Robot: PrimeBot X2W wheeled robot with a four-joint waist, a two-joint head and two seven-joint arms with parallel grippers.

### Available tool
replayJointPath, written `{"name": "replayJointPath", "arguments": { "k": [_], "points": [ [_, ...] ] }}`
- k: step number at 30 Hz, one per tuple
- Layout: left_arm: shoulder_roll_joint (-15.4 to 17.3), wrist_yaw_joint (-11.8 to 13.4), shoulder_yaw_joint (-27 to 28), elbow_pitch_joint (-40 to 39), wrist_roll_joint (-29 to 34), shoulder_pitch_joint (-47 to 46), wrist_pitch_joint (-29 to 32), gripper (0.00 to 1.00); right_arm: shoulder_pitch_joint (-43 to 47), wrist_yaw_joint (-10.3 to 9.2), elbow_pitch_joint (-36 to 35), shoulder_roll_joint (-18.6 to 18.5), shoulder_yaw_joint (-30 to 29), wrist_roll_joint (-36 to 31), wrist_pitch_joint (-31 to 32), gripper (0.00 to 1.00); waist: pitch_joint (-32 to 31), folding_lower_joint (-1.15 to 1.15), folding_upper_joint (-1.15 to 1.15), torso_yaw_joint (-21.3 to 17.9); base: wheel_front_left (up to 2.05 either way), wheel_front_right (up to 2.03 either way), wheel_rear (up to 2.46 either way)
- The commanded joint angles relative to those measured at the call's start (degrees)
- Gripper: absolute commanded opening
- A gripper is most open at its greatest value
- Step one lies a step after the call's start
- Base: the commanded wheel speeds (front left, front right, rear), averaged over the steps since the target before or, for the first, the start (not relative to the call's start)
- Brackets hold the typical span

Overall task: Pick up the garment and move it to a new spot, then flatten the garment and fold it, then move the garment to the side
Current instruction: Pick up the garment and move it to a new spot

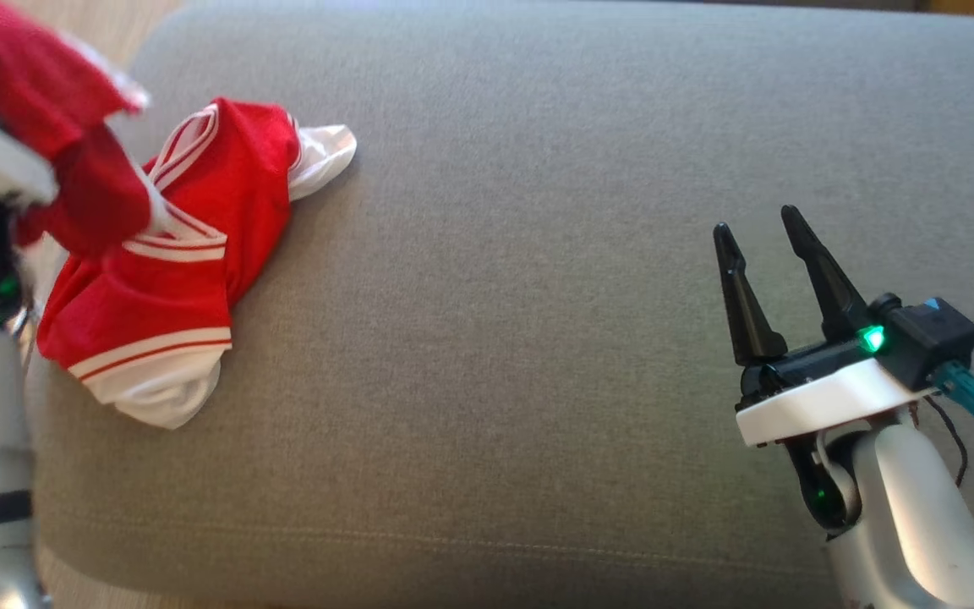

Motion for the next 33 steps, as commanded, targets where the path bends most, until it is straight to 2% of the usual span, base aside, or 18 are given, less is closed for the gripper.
{"name": "replayJointPath", "arguments": {
  "k": [1,7,11,15,20,23,28,32,33],
  "points": [
    [1.38,-0.07,0.92,-4.25,-0.59,-3.02,0.73,0.00,-0.76,-0.01,-1.68,0.04,1.01,0.53,-0.52,1.00,-0.97,0.00,0.00,-0.73,0.00,0.00,0.00],
    [-4.14,0.51,-2.26,-16.57,-2.99,-1.40,6.27,0.00,-1.11,-0.01,-2.17,0.04,0.53,1.63,-0.52,1.00,-2.01,0.00,0.00,-4.52,0.00,0.00,0.00],
    [-8.34,1.08,-6.31,-23.05,-3.48,0.46,9.64,0.00,-2.24,-0.01,-2.84,0.04,-0.09,2.03,-0.52,1.00,-1.00,0.00,0.00,-8.74,0.00,0.00,0.00],
    [-11.90,1.76,-11.55,-25.68,-3.53,1.86,11.12,0.00,-4.09,-0.01,-4.64,0.04,0.10,2.89,-0.52,1.00,0.63,0.00,0.00,-14.03,0.00,0.00,0.00],
    [-13.79,4.16,-17.49,-21.92,-4.15,1.81,8.63,0.00,-5.53,-0.01,-6.68,0.04,0.16,3.52,-0.52,1.00,2.54,0.00,0.00,-20.08,0.00,0.00,0.00],
    [-14.04,5.66,-19.18,-19.09,-5.89,1.61,7.03,0.00,-5.80,-0.01,-7.27,0.04,0.17,3.69,-0.52,1.00,3.31,0.00,0.00,-22.17,0.00,0.00,0.00],
    [-14.14,10.10,-24.87,-9.24,-8.33,0.22,1.63,0.00,-6.06,-0.01,-8.22,0.04,0.13,4.36,-0.52,1.00,4.99,0.00,0.00,-25.41,0.00,0.00,0.00],
    [-14.15,11.15,-29.94,0.91,-7.23,-0.56,-0.22,0.00,-5.97,-0.01,-8.80,0.04,0.24,4.67,-0.52,1.00,5.93,0.00,0.00,-26.11,0.00,0.00,0.00],
    [-14.15,11.17,-30.80,3.23,-7.01,-0.76,-0.56,0.38,-6.01,-0.01,-8.83,0.04,0.24,4.72,-0.52,1.00,6.06,0.00,0.00,-26.08,0.00,0.00,0.00]
  ]
}}
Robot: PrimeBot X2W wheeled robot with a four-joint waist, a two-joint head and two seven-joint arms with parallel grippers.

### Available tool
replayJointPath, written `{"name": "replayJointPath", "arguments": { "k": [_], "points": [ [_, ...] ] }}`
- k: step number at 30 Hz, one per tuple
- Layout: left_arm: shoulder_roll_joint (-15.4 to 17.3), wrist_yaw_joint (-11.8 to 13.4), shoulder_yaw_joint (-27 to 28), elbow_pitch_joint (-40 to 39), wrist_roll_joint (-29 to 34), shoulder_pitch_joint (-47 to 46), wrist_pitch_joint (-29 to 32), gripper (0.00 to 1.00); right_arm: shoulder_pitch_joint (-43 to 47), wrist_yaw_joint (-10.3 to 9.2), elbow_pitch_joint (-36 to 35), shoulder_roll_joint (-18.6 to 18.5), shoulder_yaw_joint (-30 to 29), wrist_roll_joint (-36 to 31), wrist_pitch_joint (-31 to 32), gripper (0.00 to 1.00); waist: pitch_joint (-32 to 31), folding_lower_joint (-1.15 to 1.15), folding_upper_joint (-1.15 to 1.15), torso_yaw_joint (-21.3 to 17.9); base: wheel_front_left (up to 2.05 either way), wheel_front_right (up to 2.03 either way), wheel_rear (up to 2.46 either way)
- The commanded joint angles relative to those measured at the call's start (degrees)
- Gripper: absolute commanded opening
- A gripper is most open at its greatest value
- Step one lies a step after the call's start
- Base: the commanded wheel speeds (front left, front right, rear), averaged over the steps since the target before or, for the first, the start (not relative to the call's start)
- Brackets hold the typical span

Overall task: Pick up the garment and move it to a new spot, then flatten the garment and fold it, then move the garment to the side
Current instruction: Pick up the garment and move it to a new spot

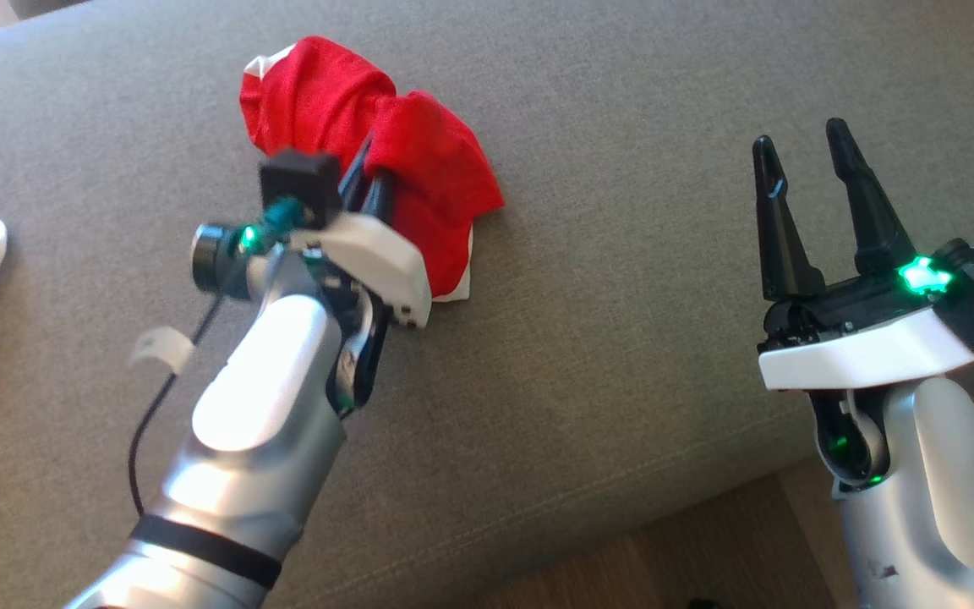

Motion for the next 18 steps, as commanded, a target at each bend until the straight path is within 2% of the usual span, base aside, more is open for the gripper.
{"name": "replayJointPath", "arguments": {
  "k": [1,6,12,15,18],
  "points": [
    [0.82,0.33,0.47,0.92,0.55,-2.58,-1.09,1.00,-2.09,-0.01,-2.16,0.04,1.21,0.36,-0.36,1.00,0.63,-0.01,0.00,-0.22,0.00,0.00,0.00],
    [0.82,-0.68,-1.35,4.97,-1.91,-3.15,-4.18,1.00,-1.71,-0.01,-1.38,0.04,1.06,-0.21,-0.36,1.00,-0.64,-0.01,0.00,2.53,0.00,0.00,0.00],
    [1.17,-0.97,-0.83,2.77,-2.80,-2.19,-6.55,1.00,-0.23,-0.01,0.00,0.04,0.57,-2.30,-0.36,1.00,-4.24,-0.01,0.00,8.26,0.00,0.00,0.00],
    [3.24,-0.51,-0.75,-0.75,-1.48,-0.46,-6.94,1.00,0.73,-0.01,1.13,0.04,0.46,-3.38,-0.36,1.00,-6.26,-0.01,0.00,11.23,0.00,0.00,0.00],
    [6.42,1.31,-0.54,-4.97,0.59,2.61,-7.12,1.00,1.66,-0.01,2.08,0.04,0.42,-4.01,-0.36,1.00,-7.92,-0.01,0.00,14.03,0.00,0.00,0.00]
  ]
}}
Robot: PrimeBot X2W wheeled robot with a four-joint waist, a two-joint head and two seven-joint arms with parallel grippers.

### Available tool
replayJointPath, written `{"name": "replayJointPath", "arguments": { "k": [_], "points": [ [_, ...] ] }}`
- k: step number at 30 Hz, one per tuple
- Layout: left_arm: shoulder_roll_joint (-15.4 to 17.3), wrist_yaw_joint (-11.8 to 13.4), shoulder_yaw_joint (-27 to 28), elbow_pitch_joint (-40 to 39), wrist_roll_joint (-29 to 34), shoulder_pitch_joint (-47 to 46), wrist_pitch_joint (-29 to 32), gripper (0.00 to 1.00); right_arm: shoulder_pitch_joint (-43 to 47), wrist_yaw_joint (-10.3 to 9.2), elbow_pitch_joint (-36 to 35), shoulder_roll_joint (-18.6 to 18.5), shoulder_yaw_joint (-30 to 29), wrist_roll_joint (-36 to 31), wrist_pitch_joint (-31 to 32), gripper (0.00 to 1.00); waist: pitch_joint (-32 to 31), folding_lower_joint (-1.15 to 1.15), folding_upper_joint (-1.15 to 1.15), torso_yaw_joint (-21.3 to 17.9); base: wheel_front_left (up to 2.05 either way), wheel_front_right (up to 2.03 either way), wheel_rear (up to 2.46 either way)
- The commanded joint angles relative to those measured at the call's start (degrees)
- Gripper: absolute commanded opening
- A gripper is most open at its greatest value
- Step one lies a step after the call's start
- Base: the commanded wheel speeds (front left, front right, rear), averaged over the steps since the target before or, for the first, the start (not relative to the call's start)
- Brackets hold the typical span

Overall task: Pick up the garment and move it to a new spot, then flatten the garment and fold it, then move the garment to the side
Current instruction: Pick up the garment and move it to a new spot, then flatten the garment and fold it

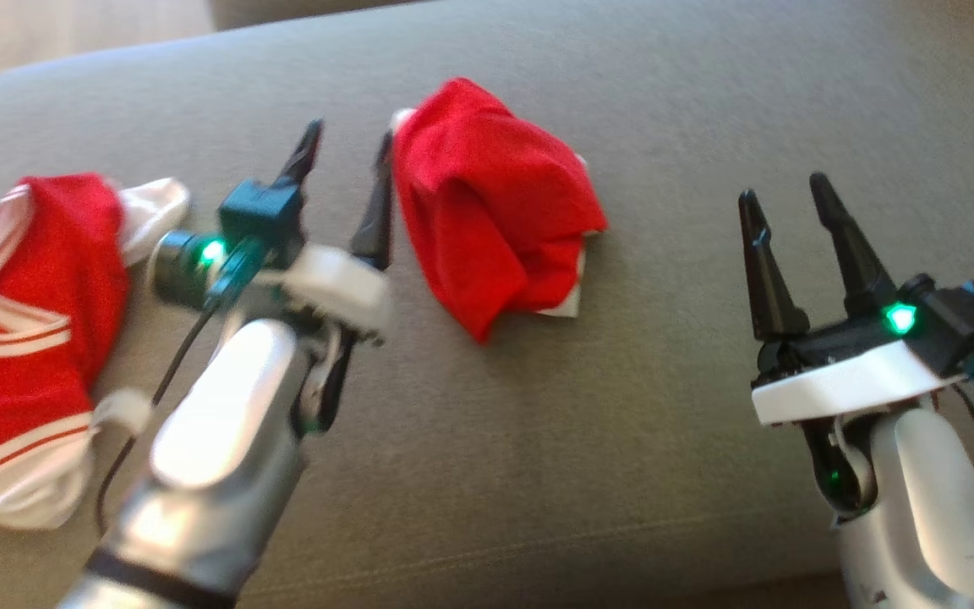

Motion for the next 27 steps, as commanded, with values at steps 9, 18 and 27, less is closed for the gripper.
{"name": "replayJointPath", "arguments": {
  "k": [9,18,27],
  "points": [
    [8.78,6.10,8.63,-17.45,1.43,15.78,-0.74,1.00,2.65,-0.01,0.70,0.04,2.54,-1.77,-0.36,1.00,-5.88,0.00,0.00,8.30,0.00,0.00,0.00],
    [6.32,5.68,13.76,-25.32,5.55,26.46,-0.75,1.00,4.97,-0.01,2.51,0.04,3.29,-2.67,-0.36,1.00,-6.72,0.00,0.00,10.38,0.00,0.00,0.00],
    [1.12,0.90,17.59,-27.11,10.28,29.41,-0.76,1.00,1.22,-0.01,10.83,0.04,8.76,0.51,-0.36,1.00,-4.77,0.00,0.00,14.83,0.00,0.00,0.00]
  ]
}}
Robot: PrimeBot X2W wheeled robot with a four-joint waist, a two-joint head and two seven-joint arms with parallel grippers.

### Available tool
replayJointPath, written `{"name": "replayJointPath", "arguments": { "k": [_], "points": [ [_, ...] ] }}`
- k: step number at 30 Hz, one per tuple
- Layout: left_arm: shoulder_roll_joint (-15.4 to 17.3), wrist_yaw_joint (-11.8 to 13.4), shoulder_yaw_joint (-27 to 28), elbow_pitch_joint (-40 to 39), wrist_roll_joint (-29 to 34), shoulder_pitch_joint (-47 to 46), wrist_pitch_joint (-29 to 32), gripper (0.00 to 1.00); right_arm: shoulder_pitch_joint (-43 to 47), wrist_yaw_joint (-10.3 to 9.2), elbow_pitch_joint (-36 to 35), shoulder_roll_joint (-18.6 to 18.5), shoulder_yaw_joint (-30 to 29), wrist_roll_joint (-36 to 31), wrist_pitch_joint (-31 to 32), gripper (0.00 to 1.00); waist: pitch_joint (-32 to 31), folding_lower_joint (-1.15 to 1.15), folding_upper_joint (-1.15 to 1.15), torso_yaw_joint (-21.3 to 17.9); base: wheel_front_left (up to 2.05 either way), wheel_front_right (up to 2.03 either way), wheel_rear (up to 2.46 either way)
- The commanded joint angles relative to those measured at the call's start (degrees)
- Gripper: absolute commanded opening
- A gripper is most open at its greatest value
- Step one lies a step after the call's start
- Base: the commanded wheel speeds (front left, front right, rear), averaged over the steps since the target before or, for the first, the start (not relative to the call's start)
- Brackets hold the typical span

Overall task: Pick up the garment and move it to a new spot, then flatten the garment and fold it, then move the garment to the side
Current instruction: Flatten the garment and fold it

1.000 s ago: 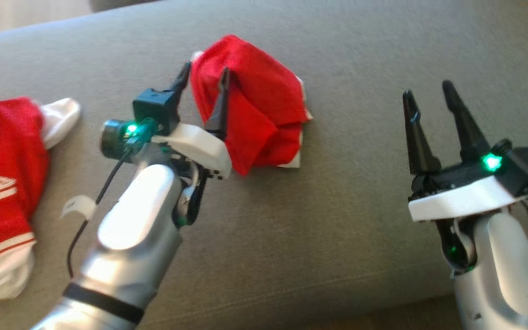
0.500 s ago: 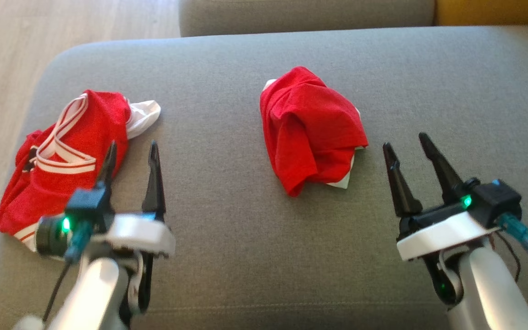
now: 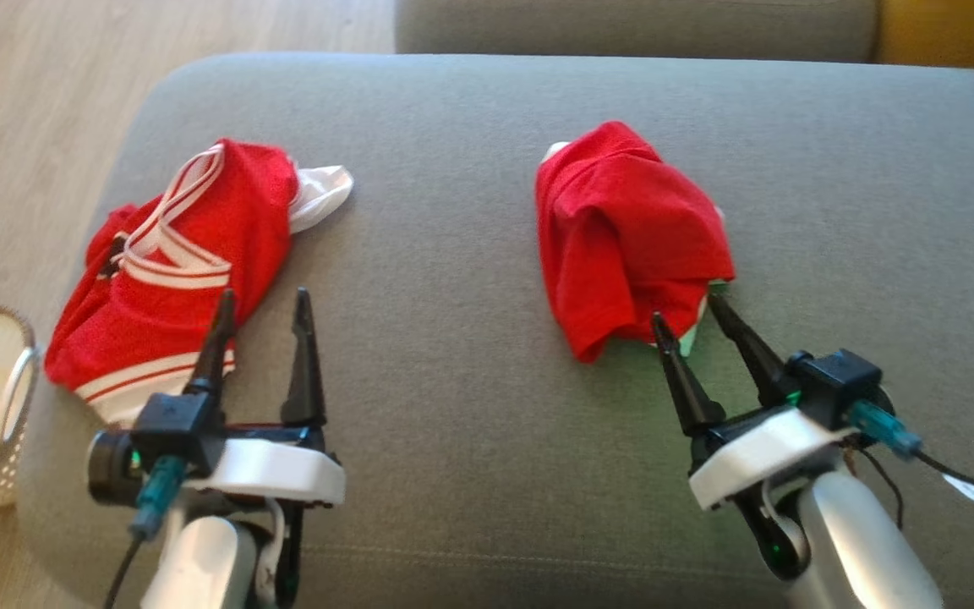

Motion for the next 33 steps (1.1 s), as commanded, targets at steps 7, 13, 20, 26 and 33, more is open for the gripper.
{"name": "replayJointPath", "arguments": {
  "k": [7,13,20,26,33],
  "points": [
    [-2.50,-2.67,1.79,-0.15,1.85,-2.04,-0.68,1.00,-8.41,-0.01,9.50,0.04,2.77,0.67,-0.37,1.00,2.61,0.01,0.00,4.81,0.00,0.00,0.00],
    [-3.50,-3.92,1.63,0.66,2.65,-2.59,-0.69,1.00,-12.11,-0.01,16.39,0.04,3.86,2.57,-0.37,0.47,3.76,0.01,0.00,7.56,0.00,0.00,0.00],
    [-3.91,-4.19,2.60,1.51,2.75,-2.01,-0.69,1.00,-14.62,-0.01,12.11,0.04,9.31,7.47,-0.37,0.00,2.74,0.01,0.00,8.08,0.00,0.00,0.00],
    [-4.01,-4.66,3.64,1.75,2.86,-1.35,-0.69,1.00,-17.40,-0.01,3.92,0.04,6.49,9.94,-0.37,0.00,0.36,0.01,0.00,6.01,0.00,0.00,0.00],
    [-4.05,-5.16,3.82,2.17,3.04,-0.51,-0.69,1.00,-23.98,-0.01,1.20,0.04,6.54,9.77,-0.37,0.00,-2.42,0.01,0.00,4.28,0.00,0.00,0.00]
  ]
}}
